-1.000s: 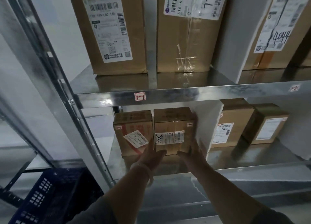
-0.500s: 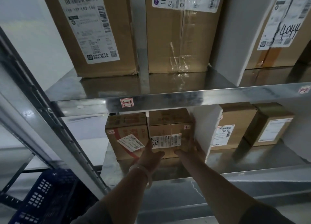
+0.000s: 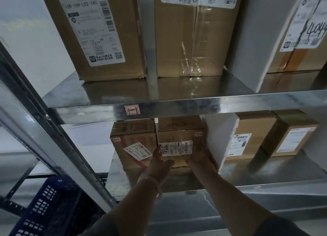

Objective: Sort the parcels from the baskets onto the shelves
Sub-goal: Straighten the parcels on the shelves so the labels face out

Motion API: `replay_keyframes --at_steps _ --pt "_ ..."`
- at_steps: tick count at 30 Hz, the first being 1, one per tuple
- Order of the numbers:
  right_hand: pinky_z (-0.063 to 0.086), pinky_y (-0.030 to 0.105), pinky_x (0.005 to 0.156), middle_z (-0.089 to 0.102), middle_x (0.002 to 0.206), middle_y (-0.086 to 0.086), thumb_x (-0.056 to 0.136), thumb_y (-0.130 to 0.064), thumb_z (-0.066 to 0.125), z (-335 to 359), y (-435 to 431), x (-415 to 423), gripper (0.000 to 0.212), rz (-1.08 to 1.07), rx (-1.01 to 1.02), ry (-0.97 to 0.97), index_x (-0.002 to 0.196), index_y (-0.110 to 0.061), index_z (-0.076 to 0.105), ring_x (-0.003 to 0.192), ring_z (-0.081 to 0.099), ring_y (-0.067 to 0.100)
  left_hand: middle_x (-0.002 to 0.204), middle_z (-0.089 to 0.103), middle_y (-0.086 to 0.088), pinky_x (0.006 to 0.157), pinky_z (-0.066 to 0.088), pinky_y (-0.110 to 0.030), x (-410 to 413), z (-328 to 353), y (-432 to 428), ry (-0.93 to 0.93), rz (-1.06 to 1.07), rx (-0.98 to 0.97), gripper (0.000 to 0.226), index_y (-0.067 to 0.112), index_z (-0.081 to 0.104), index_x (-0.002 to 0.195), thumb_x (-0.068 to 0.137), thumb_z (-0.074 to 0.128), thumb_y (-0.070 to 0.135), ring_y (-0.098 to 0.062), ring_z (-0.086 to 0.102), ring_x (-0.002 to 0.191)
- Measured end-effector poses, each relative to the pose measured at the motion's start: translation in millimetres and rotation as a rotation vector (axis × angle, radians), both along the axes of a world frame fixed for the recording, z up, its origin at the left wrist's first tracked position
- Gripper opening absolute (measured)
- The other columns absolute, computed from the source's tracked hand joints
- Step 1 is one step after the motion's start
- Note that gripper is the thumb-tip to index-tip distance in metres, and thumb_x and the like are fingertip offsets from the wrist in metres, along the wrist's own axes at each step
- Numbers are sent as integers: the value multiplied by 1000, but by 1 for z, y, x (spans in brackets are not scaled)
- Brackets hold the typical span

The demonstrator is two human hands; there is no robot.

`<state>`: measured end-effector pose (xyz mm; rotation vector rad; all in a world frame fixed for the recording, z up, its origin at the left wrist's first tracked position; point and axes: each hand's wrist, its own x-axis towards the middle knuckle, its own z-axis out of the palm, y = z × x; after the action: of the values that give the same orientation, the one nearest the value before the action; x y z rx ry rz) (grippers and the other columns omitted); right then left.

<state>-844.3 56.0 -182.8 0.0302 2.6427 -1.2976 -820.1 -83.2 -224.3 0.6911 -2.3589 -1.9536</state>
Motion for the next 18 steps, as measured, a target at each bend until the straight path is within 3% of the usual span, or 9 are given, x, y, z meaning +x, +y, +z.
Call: replay_keyframes --at_steps 3,8,11,13,16,18 --pt "27 14 83 50 123 -7 93 -19 58 1 0 2 50 15 6 -1 138 -24 37 122 46 18 119 50 5 95 33 -25 3 5 0 -15 -12 7 61 15 35 145 90 58 0 -13 44 120" --pt "31 24 106 46 142 -9 95 -28 55 -7 -2 4 52 38 114 6 142 -27 32 133 41 16 127 61 0 97 38 -27 8 8 -4 -19 -29 -41 54 18 48 137 87 58 2 -19 51 123" --pt "39 26 88 56 130 -5 88 -29 63 -21 -6 9 48 -78 39 -29 133 -27 46 105 51 18 127 61 4 109 39 -40 18 7 -10 -52 -47 -40 58 28 48 137 80 59 21 -20 50 125" --pt "41 26 84 57 124 -4 81 -24 67 -36 -12 12 57 -139 -87 -83 133 -28 46 95 49 16 132 58 7 113 36 -47 24 3 -16 -77 -24 -9 64 33 46 138 75 59 31 -20 48 128" --pt "51 31 77 57 119 6 75 -10 65 -66 -19 15 71 -121 -172 -163 141 -21 40 93 56 20 138 51 4 114 34 -42 31 -5 -26 -89 21 -6 60 23 42 140 84 63 28 -19 46 127" --pt "49 35 88 54 129 7 76 -13 67 -74 -26 23 72 -99 -180 -195 142 -19 39 109 55 27 138 54 -6 107 43 -40 34 -9 -35 -98 47 -34 63 17 42 141 83 65 28 -25 53 123"
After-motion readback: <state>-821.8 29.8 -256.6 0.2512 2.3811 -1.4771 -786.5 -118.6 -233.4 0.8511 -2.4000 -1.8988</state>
